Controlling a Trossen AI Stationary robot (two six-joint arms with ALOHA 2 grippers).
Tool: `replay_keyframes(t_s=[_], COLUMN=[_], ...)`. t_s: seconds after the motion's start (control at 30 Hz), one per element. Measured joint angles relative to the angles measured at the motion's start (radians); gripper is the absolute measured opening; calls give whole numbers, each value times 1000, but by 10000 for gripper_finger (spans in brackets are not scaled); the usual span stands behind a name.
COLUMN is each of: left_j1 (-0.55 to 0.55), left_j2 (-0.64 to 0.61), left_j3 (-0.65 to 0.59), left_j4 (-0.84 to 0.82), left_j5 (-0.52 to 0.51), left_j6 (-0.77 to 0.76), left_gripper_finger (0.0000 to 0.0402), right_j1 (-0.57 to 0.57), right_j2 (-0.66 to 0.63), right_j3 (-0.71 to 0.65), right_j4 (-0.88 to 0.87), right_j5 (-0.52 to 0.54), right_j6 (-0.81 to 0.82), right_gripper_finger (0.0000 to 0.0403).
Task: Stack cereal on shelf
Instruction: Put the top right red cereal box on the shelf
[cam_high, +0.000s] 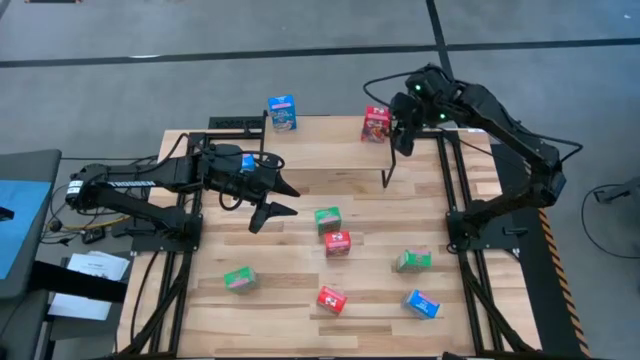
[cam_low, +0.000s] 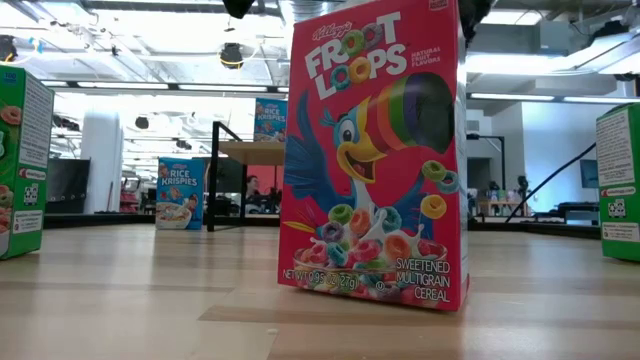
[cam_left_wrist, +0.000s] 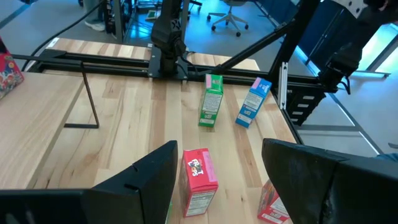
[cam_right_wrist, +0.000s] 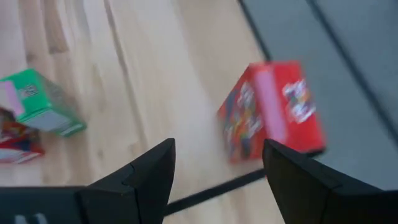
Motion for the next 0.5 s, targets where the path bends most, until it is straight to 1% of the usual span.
replay_keyframes(t_s=[0.13,0.23,0.37,0.5], left_j1=[0,0,0,0], left_j2=[0,0,0,0], left_j3=[0,0,0,0], left_j4=[-1,-10,-32,-40], left_j5=[0,0,0,0], left_j6=[0,0,0,0], left_gripper_finger=[224,224,224,224], right_j1=[13,35,62,73], right_j2=[1,-1,-39,-97], right_j3=[-5,-37,-127,-264], right_j4=[-120,-152,-113,10], right_j5=[-7,-9,-12,-14], right_j6=[56,72,74,77], right_gripper_finger=[266,266,266,266])
